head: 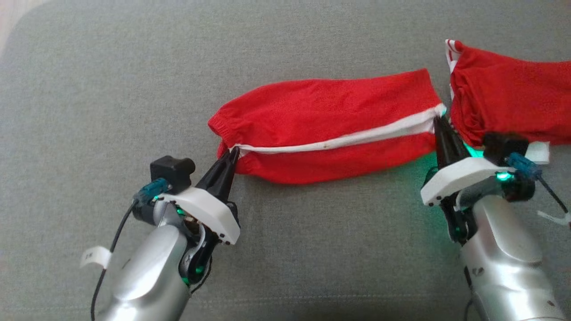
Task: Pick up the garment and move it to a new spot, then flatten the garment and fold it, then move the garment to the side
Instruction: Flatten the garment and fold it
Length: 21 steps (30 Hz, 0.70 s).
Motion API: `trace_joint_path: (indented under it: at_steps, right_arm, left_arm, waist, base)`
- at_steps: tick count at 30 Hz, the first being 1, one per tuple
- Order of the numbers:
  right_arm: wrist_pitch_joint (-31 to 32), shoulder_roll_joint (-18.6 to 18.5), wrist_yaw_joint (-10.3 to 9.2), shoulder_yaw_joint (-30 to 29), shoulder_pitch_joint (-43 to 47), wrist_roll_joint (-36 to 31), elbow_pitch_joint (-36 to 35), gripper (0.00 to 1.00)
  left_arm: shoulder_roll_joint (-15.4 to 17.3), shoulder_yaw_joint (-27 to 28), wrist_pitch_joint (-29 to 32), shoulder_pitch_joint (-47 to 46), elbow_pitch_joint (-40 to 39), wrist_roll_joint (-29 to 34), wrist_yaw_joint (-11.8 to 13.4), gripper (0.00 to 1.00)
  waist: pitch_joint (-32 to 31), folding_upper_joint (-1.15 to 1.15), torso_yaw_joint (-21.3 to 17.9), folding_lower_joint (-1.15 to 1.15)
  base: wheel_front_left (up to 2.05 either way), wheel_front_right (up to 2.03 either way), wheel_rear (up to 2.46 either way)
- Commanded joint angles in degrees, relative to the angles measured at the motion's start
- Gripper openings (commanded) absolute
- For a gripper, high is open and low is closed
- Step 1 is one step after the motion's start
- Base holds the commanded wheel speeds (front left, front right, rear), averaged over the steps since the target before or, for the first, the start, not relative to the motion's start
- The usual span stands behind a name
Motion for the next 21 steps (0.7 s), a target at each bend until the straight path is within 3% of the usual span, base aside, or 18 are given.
trace_joint_path:
  at_steps: [1, 12, 21]
  right_arm:
    - [-2.4, -0.1, -0.04, 2.0, -0.5, -1.0, -3.9, 0.0]
    - [-6.3, -1.7, -0.04, 5.1, 6.1, -4.3, -18.1, 0.0]
    - [-6.4, -3.6, -0.04, 5.9, 7.2, -2.7, -28.3, 0.0]
  left_arm:
    - [1.7, 1.9, -0.7, -1.3, -1.6, -0.5, 0.4, 0.0]
    - [4.2, 4.0, -1.5, -0.4, -4.0, -1.7, 1.4, 0.0]
    - [8.0, 5.8, -0.7, -1.8, -13.3, -1.9, 1.6, 0.0]
  waist:
    - [-0.4, 0.0, -0.3, 0.0]
    - [-2.4, 0.0, -2.0, 0.0]
    - [-5.4, 0.0, -2.3, 0.0]
  base:
    - [0.0, 0.0, 0.0]
    - [0.0, 0.0, 0.0]
    - [0.0, 0.0, 0.0]
